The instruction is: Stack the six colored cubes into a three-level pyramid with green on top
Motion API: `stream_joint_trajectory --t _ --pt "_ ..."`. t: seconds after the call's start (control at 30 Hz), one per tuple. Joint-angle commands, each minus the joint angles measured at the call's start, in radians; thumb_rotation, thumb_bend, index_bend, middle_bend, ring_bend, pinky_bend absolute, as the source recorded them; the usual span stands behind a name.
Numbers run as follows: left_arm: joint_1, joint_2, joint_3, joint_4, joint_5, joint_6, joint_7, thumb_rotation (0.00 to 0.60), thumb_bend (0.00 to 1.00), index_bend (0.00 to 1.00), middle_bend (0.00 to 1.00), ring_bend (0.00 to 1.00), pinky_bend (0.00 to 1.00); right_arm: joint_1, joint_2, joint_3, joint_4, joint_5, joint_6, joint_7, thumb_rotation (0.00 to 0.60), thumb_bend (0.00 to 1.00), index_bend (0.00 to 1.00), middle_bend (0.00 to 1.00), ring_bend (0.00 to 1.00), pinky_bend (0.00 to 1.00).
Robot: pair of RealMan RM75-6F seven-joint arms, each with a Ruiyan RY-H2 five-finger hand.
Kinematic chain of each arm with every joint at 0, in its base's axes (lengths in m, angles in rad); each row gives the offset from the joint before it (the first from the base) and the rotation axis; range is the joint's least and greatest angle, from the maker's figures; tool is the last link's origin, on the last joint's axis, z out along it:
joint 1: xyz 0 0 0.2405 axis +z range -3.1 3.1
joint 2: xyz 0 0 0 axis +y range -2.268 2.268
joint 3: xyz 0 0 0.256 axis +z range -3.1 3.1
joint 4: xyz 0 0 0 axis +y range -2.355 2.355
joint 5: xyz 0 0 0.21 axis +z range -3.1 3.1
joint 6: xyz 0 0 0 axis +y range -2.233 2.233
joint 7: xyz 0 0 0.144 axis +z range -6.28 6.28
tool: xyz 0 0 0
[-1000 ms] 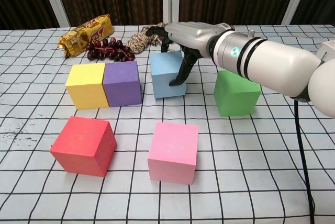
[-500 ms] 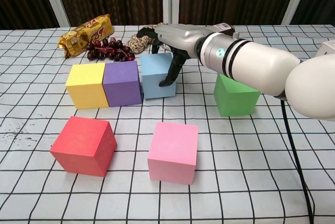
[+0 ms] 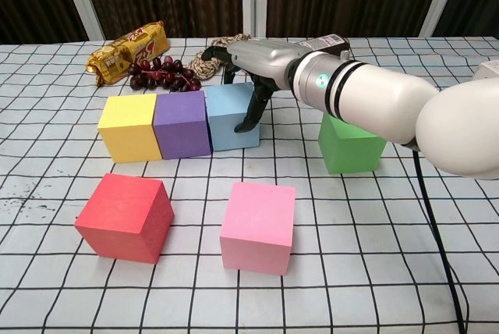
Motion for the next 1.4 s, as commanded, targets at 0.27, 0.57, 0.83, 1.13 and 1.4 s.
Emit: stream_joint_trajectory --t 0.27,0.57,0.83,1.13,1.4 --pt "0.001 -0.003 0.001 0.006 0.0 -0.005 -0.004 0.6 0.0 0.03 0.14 0.0 0.02 0.002 -0.005 -0.006 0.001 0.007 0.003 -0.006 0.6 0.12 0.0 0.45 0.06 0.0" --pt "0.001 -0.009 0.0 0.015 0.003 -0.007 -0.014 0.6 0.0 0.03 0.14 0.0 0.02 0.003 -0.006 -0.005 -0.009 0.024 0.01 -0.019 0.6 0.12 0.0 0.45 0.06 0.0" --pt "0.001 -0.012 0.001 0.023 0.002 -0.014 -0.026 0.6 0.0 0.03 0.14 0.0 0.02 0.006 -0.012 -0.003 -0.011 0.039 0.019 -0.032 0.6 0.12 0.0 0.45 0.06 0.0" --pt "0.0 -0.013 0.001 0.029 0.002 -0.02 -0.036 0.6 0.0 0.03 0.14 0.0 0.02 0.009 -0.016 0.002 -0.013 0.07 0.021 -0.047 0.6 0.12 0.0 0.45 0.06 0.0" --pt "-0.002 -0.014 0.001 0.03 0.004 -0.023 -0.04 0.6 0.0 0.03 0.14 0.0 0.02 0.009 -0.004 0.002 -0.039 0.099 0.03 -0.071 0.6 0.12 0.0 0.45 0.06 0.0"
